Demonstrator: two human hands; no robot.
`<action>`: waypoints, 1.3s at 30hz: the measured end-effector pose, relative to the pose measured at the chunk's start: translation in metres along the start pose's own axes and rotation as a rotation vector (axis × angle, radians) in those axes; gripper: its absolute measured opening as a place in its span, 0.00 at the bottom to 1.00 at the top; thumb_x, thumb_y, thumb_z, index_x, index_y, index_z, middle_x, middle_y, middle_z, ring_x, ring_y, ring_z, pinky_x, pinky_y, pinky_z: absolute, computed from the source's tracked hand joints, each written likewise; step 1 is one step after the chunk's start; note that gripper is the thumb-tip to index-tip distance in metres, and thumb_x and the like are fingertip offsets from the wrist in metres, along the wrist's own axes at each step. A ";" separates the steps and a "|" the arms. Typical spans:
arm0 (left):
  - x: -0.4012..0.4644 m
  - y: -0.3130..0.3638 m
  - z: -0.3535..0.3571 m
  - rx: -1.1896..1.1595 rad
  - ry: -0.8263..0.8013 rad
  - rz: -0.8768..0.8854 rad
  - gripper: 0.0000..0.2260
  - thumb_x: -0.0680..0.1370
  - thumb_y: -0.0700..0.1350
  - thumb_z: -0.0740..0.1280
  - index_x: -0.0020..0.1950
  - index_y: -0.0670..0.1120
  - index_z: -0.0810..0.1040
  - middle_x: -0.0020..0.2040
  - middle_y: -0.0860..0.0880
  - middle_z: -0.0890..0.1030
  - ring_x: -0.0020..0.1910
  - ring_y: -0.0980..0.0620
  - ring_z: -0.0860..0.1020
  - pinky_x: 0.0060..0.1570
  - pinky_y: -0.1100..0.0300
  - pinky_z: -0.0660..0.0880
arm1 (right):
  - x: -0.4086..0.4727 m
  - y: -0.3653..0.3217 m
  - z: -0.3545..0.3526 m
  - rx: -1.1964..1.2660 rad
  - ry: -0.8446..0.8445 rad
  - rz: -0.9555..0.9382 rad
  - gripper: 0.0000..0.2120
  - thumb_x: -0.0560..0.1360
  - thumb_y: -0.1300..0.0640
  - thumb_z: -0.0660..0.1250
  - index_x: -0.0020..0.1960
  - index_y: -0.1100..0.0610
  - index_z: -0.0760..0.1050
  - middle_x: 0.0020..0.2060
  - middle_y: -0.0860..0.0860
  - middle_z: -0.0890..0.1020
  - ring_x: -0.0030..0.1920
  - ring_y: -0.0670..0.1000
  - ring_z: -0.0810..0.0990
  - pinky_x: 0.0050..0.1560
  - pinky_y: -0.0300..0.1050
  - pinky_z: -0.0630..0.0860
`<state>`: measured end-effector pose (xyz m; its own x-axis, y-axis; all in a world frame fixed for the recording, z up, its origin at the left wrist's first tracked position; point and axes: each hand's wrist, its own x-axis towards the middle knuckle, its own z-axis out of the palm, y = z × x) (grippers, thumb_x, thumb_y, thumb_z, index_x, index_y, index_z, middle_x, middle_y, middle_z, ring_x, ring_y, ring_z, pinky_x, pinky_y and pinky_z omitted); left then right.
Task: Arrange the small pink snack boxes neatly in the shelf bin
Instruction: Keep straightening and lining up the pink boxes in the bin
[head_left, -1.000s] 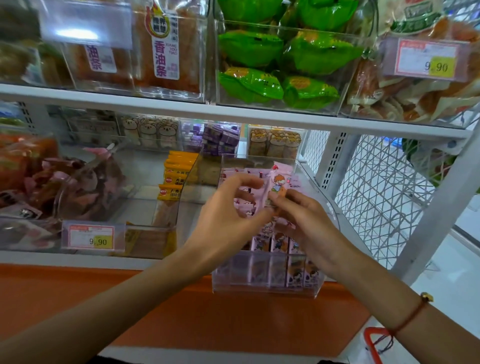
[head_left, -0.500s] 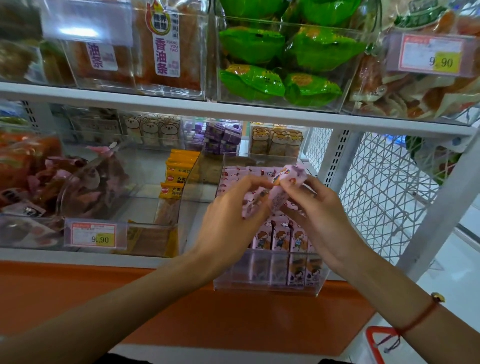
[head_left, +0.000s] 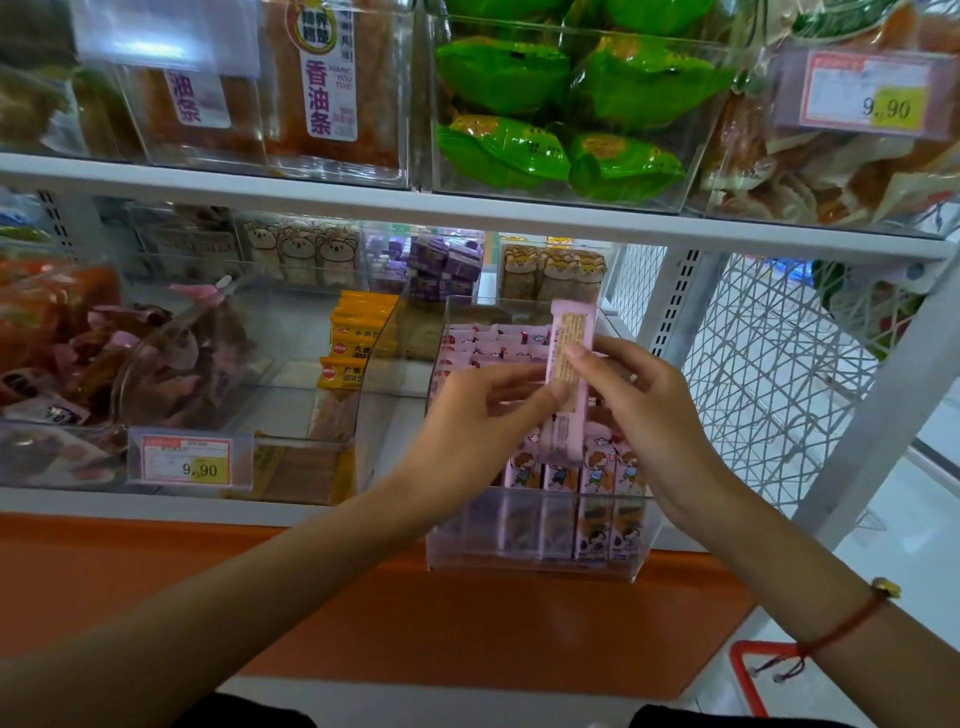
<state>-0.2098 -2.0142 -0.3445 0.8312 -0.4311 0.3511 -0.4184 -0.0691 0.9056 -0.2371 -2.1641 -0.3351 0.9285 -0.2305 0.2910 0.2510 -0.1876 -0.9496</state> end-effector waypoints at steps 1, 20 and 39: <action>0.000 0.000 0.000 -0.040 -0.017 -0.044 0.12 0.78 0.48 0.66 0.59 0.48 0.80 0.45 0.57 0.84 0.45 0.63 0.82 0.43 0.70 0.78 | 0.001 0.001 0.000 0.011 0.005 0.030 0.19 0.73 0.47 0.69 0.61 0.53 0.76 0.49 0.49 0.84 0.48 0.48 0.84 0.47 0.42 0.80; 0.003 0.000 -0.018 -0.118 -0.083 0.082 0.18 0.77 0.30 0.62 0.64 0.43 0.70 0.57 0.48 0.79 0.54 0.59 0.80 0.53 0.67 0.75 | -0.005 -0.005 -0.001 -0.174 -0.146 -0.370 0.19 0.70 0.60 0.73 0.56 0.45 0.74 0.48 0.40 0.81 0.51 0.44 0.80 0.54 0.41 0.78; -0.003 0.009 -0.014 0.358 0.189 0.254 0.29 0.70 0.62 0.69 0.69 0.57 0.68 0.61 0.59 0.72 0.60 0.59 0.71 0.57 0.62 0.73 | -0.001 -0.011 -0.006 0.292 -0.102 0.037 0.15 0.67 0.50 0.68 0.48 0.58 0.79 0.37 0.49 0.84 0.40 0.47 0.83 0.39 0.37 0.78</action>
<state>-0.2111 -2.0012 -0.3337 0.7247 -0.3059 0.6175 -0.6889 -0.3026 0.6587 -0.2429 -2.1678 -0.3241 0.9575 -0.1321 0.2564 0.2707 0.1047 -0.9570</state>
